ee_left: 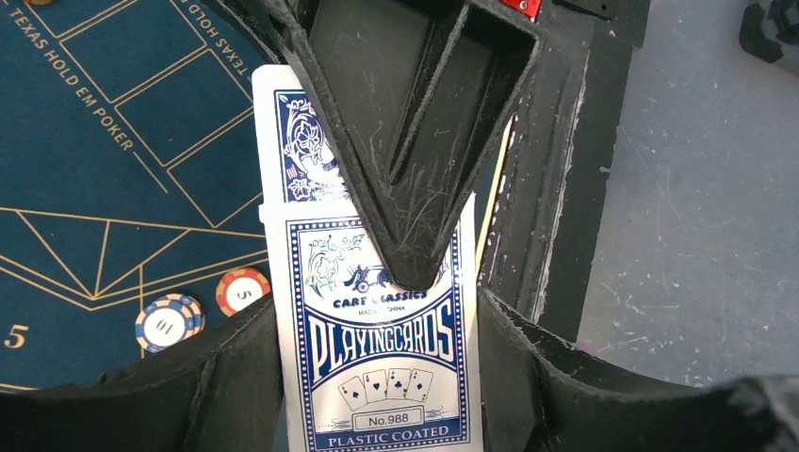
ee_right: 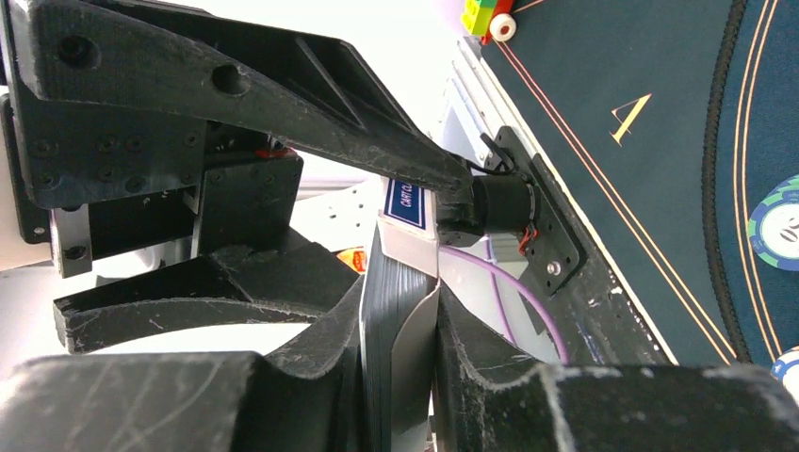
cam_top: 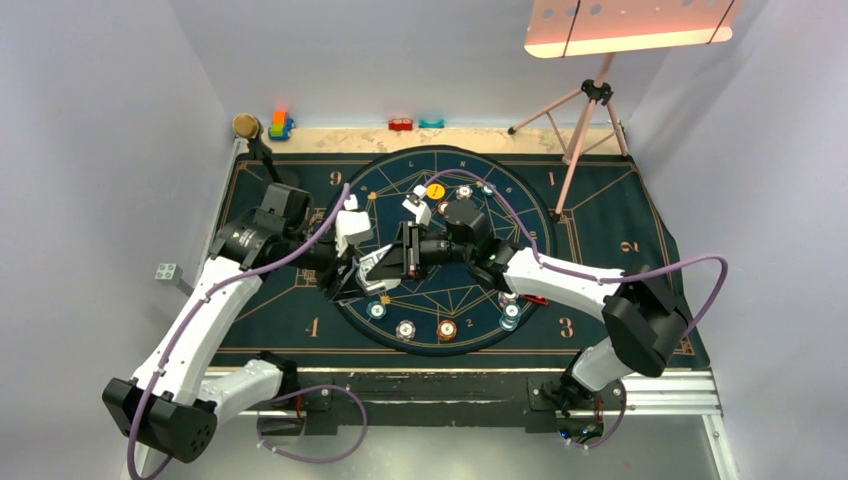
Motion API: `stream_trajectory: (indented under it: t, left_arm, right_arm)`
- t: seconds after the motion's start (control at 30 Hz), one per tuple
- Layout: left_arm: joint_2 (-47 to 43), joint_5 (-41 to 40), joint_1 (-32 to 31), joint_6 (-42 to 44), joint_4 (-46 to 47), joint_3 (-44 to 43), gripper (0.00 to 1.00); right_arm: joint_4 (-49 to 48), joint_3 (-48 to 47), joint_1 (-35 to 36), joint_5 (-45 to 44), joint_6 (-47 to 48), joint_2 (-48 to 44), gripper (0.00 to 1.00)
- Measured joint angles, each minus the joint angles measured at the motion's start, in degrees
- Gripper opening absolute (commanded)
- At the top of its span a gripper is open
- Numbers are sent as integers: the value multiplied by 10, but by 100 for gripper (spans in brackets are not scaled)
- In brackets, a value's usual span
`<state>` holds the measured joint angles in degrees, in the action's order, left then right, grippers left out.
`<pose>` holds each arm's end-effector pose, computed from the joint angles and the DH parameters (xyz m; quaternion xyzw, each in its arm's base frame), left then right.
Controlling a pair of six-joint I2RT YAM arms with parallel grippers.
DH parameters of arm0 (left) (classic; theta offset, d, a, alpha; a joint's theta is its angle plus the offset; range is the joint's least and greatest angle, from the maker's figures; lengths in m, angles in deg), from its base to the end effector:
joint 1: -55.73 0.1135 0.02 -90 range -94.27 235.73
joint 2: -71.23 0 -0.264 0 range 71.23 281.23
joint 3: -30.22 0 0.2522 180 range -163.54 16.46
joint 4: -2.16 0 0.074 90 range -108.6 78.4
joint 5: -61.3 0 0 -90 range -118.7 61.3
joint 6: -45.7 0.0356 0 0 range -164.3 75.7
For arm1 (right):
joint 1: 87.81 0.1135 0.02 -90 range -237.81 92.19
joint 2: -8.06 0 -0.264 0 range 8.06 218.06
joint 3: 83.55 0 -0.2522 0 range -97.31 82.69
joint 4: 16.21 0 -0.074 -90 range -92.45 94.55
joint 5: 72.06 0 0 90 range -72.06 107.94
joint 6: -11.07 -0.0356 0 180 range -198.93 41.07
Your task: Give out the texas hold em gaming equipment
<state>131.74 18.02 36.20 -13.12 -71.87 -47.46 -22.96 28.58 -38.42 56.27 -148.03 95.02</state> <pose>0.1655 -0.0862 0.3353 0.4790 0.7467 -0.3515 0.2990 0.2071 0.2754 0.2729 -0.0769 0.7602 0.6397 0.0831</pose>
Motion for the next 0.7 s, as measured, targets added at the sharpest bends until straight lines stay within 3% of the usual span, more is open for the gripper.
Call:
stream_trajectory:
  t: [0.1, 0.2, 0.7]
  left_arm:
    - [3, -6, 0, 12, -5, -4, 84]
    - [8, -17, 0, 31, -19, -5, 99]
    - [5, -63, -1, 101, -57, 0, 96]
  right_arm:
    - [1, 0, 0, -4, -3, 0, 20]
    - [7, -3, 1, -8, 1, 0, 20]
    - [34, -6, 1, -14, 10, 0, 19]
